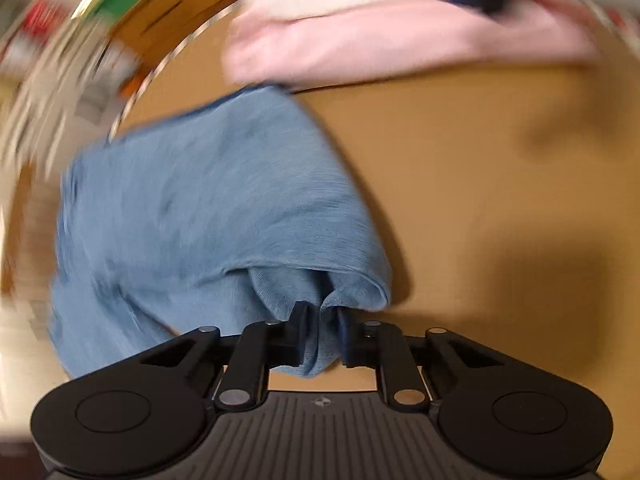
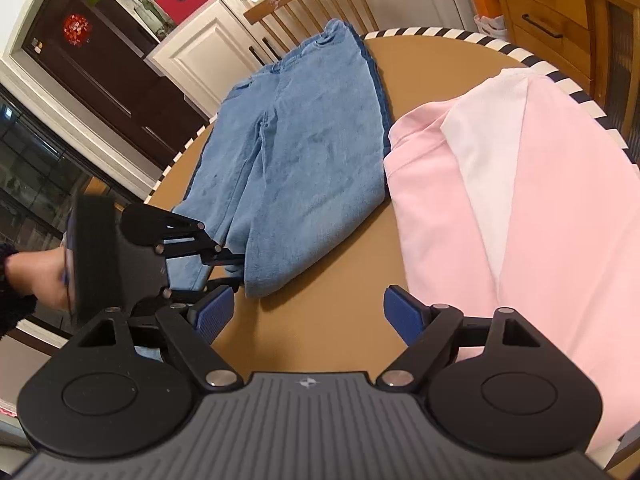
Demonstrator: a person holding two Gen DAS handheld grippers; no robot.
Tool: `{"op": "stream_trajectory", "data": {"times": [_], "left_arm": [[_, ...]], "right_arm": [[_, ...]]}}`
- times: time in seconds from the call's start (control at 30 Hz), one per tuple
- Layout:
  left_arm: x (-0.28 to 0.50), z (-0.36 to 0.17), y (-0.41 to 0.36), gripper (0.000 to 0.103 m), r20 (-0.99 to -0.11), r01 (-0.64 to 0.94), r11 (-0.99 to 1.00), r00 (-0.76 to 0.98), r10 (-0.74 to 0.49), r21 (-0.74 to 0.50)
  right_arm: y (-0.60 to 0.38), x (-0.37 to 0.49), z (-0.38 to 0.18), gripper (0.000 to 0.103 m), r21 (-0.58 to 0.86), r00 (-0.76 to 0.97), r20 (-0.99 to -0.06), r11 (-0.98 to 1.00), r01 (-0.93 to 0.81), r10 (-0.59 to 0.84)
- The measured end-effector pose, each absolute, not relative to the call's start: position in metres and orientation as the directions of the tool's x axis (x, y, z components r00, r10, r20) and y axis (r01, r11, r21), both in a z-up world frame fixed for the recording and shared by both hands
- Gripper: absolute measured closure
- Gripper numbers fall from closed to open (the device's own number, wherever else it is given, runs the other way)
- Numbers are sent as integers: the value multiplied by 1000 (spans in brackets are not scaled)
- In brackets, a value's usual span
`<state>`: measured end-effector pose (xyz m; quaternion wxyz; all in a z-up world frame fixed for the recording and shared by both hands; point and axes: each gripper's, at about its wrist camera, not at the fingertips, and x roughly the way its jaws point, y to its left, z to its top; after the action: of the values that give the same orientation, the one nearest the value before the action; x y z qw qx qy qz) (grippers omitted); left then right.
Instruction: Fold clothes
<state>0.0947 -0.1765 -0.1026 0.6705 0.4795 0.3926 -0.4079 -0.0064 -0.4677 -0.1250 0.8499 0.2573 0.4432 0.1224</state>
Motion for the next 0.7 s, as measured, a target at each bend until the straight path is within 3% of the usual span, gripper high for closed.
{"op": "stream_trajectory", "data": {"times": [0.1, 0.17, 0.27, 0.37, 0.47, 0.57, 0.63, 0.7], "left_arm": [[136, -83, -161, 90, -943, 869, 494, 159, -293, -7], [161, -71, -147, 92, -900, 745, 612, 35, -435, -266], [174, -60, -120, 93, -759, 522, 622, -76, -647, -583], [171, -60, -95, 93, -573, 282, 528, -109, -812, -801], [165, -71, -69, 93, -349, 34, 348, -62, -935, -937], [157, -87, -36, 93, -141, -154, 125, 97, -985, -980], [146, -102, -11, 92, -60, -255, -2, 235, -970, -967], [139, -124, 13, 92, -34, -351, -105, 367, -930, -930]], "right_arm": [[-473, -14, -119, 19, 552, 598, -677, 833, 29, 429], [-478, -18, -114, 19, 552, 613, -670, 833, 33, 419], [-486, -23, -108, 19, 542, 628, -665, 840, 34, 403], [-492, -31, -102, 18, 550, 634, -644, 835, -3, 427], [-491, -38, -100, 16, 561, 627, -616, 825, -75, 476], [-485, -43, -99, 13, 558, 624, -592, 818, -138, 510], [-479, -43, -99, 13, 554, 627, -585, 818, -154, 514], [-472, -39, -101, 13, 561, 624, -568, 807, -184, 537]]}}
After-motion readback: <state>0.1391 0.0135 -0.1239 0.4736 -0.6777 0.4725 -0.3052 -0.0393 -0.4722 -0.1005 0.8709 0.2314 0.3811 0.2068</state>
